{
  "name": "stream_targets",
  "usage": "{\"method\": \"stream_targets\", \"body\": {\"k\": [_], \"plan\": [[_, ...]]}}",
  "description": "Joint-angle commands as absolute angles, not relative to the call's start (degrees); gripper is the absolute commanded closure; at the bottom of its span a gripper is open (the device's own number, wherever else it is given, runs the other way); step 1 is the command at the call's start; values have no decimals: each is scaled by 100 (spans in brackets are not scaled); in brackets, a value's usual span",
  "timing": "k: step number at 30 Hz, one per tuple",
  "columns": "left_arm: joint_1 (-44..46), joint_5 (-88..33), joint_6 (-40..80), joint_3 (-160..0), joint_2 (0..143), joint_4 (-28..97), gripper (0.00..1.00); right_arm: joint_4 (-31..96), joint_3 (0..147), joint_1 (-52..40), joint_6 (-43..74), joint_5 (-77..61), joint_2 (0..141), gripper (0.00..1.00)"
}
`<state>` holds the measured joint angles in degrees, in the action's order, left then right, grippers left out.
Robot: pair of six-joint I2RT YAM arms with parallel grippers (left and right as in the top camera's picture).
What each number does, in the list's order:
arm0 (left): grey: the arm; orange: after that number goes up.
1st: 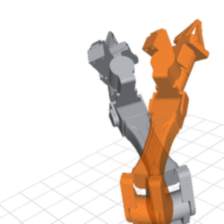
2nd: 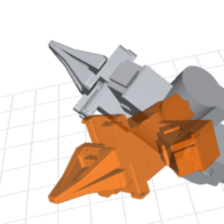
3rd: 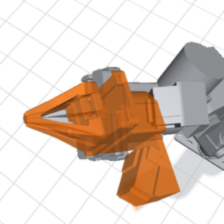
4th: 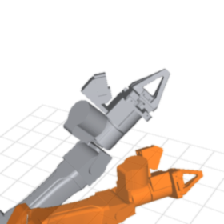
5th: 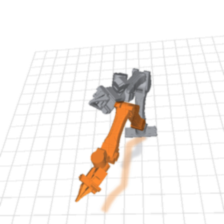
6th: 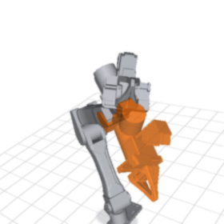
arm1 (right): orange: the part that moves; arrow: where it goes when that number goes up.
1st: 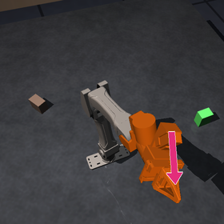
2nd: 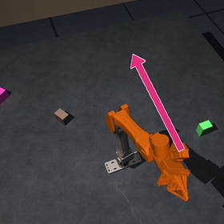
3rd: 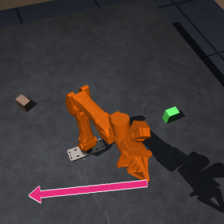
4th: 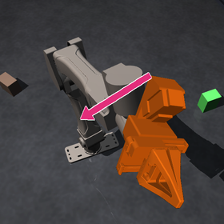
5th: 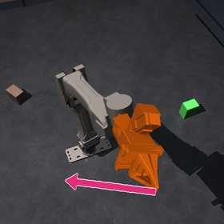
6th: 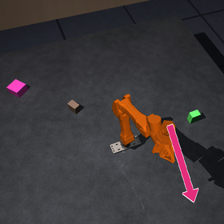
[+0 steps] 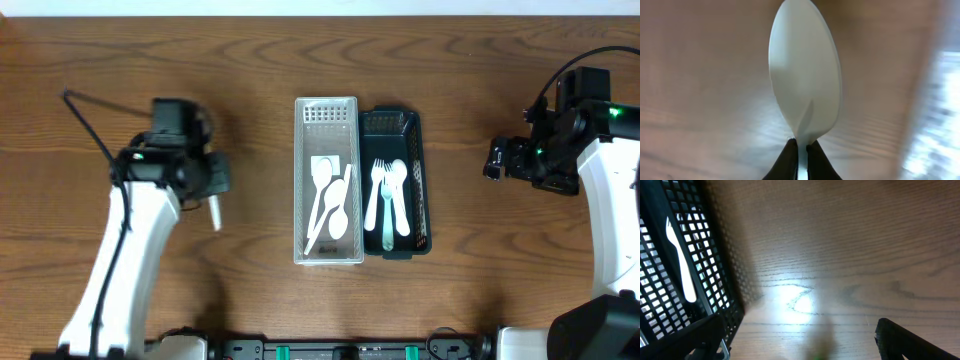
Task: Pack container
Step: 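Lower the spoon into the white basket and open the left gripper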
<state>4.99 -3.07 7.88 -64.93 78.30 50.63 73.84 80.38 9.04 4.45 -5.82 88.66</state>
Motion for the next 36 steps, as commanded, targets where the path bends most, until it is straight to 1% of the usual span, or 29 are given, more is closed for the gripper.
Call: {"method": "stream_targets", "body": {"k": [1,7,11,15,19,22,23,25,30,31,32,34,36], "plan": [[1328,-342,845,-6895,7561,5164,94,7349,8012,895,357,-628,8906,1],[2749,-342,1142,-7129,7662,4908,94,7297,8012,893,360,-628,8906,1],[3361,-340,1350,-7129,8025,4530,94,7284,8012,893,357,-628,8906,1],[3642,-344,1557,-7129,8595,4182,94,7290,8012,893,357,-628,8906,1],[3673,-346,1730,-7129,9225,3951,94,7290,8012,895,357,-628,8906,1],[3669,-346,1726,-7129,9642,3885,90,7290,8012,895,355,-626,8906,1],[3669,-344,1723,-7129,9756,3868,84,7290,8012,895,357,-626,8906,1],[3669,-346,1656,-7129,9896,3859,66,7288,8012,895,355,-626,8906,1],[3669,-333,950,-7181,9813,3852,50,7210,8012,895,353,-626,8903,1],[3669,-305,840,-7225,9745,3872,44,7144,8012,893,351,-624,8901,1],[3669,-252,766,-7277,9666,3894,34,7059,8012,893,351,-626,8884,1],[3667,69,600,-7454,9411,4029,18,6810,8014,893,351,-628,8799,1],[3667,436,502,-7550,9161,4062,8,6582,8012,840,325,-633,8661,1]]}}
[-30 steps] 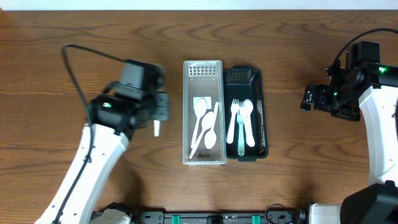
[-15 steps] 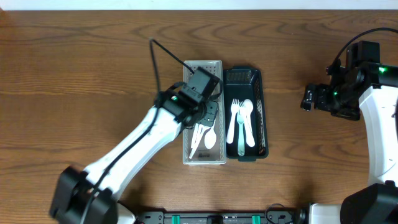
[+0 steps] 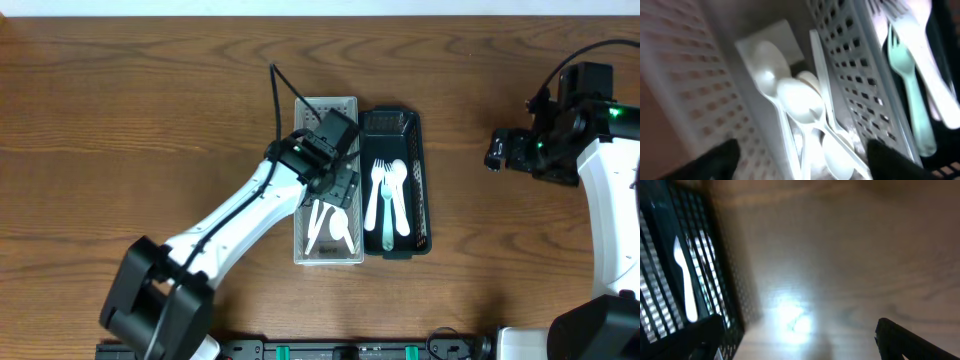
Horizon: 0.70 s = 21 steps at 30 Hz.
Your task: Pack container
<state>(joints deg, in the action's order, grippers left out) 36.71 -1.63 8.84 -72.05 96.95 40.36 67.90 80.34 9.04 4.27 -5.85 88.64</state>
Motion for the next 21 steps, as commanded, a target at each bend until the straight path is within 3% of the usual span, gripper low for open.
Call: {"method": "stream_targets", "body": {"k": [1,2,9,14,21], "plan": [[3662,663,467,-7577,9013,4042,4,6497,8014,805,305,-637,8604,1],[3640,908,469,-7588,8853,4003,0,6326,8014,733,274,-635,8497,1],[2574,1354,526,-7588,7975,3535,2,4672,8012,36,287,-580,7988,1],[1374,1356,952,-7588,8097,2832,2,3708,8012,-148,257,-327,8313,1],[493,1354,672,-7588,8418,2182,2,3192,8012,-134,248,-279,8676,1]]}}
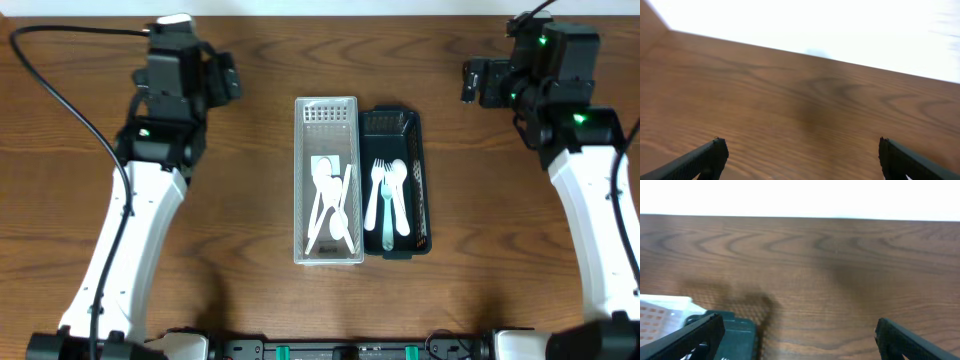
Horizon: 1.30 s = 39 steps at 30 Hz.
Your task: Pack container
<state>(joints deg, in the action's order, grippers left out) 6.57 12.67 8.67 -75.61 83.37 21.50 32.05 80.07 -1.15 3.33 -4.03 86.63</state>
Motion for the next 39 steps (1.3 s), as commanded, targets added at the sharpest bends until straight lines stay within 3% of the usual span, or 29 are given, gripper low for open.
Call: {"method": "stream_targets", "body": {"k": [1,11,17,23,28,34,39], "plan": [[440,1354,449,-7588,8418,2276,2,3273,8012,-130,242,-274,8676,1],[362,1356,510,-6997,7848,2602,2,3994,7446,-115,115,714,7985,1],[506,1354,821,-5682,6108,2322,2,3682,5798,-276,242,731,6285,1],[1131,1358,816,-4158,3437,2536,2,3935,4346,-735,423,731,3865,1],[1288,1356,819,-3682,1487,3999,2,5133,3859,-930,423,731,2032,1],[1288,1356,819,-3682,541,4560,2,5931,3809,-930,421,751,873,1],[1288,1356,819,-3682,510,4834,2,6239,3806,-930,421,749,819,1]]}}
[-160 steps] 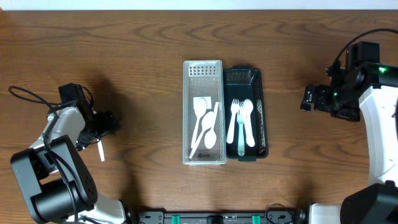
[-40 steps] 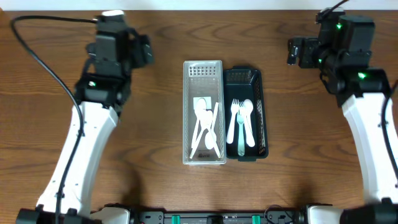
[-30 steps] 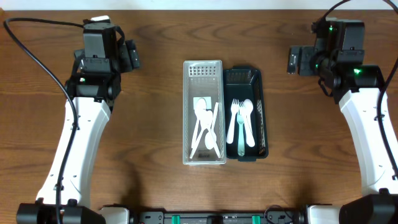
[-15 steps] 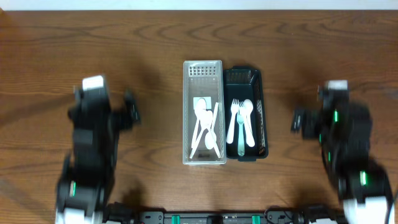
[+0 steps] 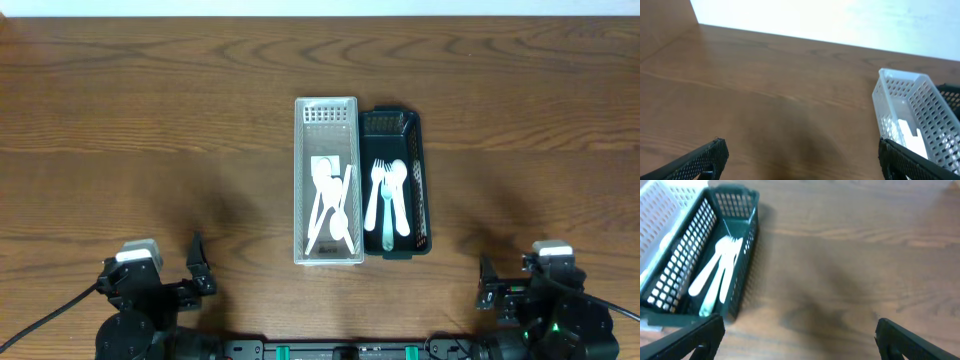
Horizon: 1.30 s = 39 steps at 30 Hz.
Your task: Pack container
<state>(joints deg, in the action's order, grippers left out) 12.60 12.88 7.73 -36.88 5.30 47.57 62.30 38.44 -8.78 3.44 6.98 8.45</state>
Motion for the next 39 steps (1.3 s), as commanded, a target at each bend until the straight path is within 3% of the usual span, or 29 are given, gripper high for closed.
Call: {"method": "stream_targets", "body": {"k": [1,31,39], "plan": [[1288,1356,819,-3682,510,4893,2,6239,3806,-930,421,749,819,1],[1288,1356,819,-3682,510,5054,2,6189,3754,-950,421,663,819,1],[1288,1356,819,-3682,510,5054,2,3701,2222,-950,-250,711,819,1]]}}
